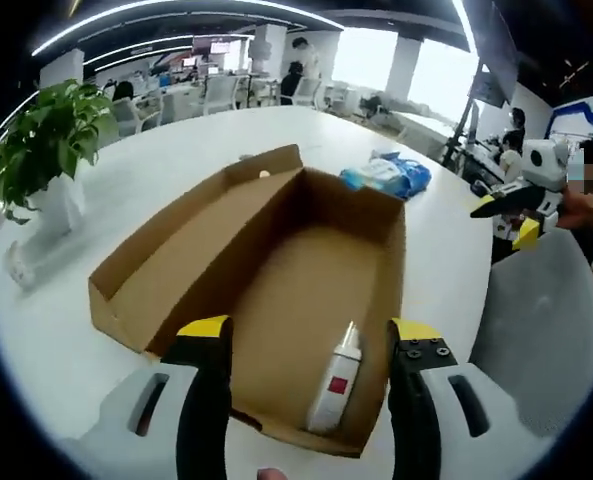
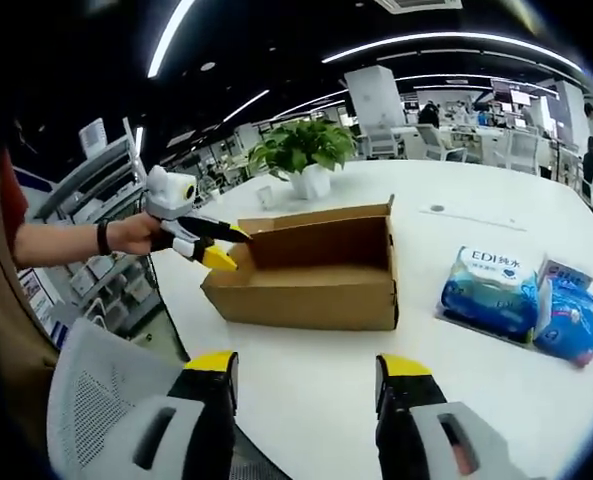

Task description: Operate the shoe box by opening the lid, removing the specified soft item, and placing it in the target area until the item is outside and the box remains undamaged.

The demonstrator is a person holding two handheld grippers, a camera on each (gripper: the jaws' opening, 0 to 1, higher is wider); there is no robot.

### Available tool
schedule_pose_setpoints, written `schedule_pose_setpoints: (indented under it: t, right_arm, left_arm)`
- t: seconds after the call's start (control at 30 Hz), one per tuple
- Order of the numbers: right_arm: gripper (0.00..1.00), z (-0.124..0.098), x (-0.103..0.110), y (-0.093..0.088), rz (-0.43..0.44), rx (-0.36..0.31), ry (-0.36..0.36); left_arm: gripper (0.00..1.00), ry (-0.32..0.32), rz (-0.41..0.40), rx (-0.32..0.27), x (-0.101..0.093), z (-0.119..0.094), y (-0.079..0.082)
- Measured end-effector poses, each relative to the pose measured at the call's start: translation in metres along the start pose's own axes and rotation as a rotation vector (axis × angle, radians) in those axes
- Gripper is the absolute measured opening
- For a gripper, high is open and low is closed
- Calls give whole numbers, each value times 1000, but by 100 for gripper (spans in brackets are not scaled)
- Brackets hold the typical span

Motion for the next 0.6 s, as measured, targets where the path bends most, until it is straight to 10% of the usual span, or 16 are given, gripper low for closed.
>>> schedule_pose_setpoints:
  t: [0.23, 0.5, 0.6]
  right_arm:
    - [54, -3, -2, 1, -1, 1, -3]
    - [54, -2, -5, 4, 30, -11, -8]
    - [54, 1, -5, 3, 28, -9, -7]
  left_arm:
    - [62, -77, 66, 144, 0, 17, -17]
    - [63, -102, 48, 180, 11, 25, -21]
    - [64, -78, 154, 265, 14, 26, -28]
Point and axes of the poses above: the point that each gripper's makers call its tool centre point, and the gripper's own axes: z roughly forward along the fingers, x roughly to its left, y roughly out of its top, the point moved 3 cm from there along -z, roughly backward along the fingers, and after that the axes turned 11 degrees about -y, right-handed, at the moved point
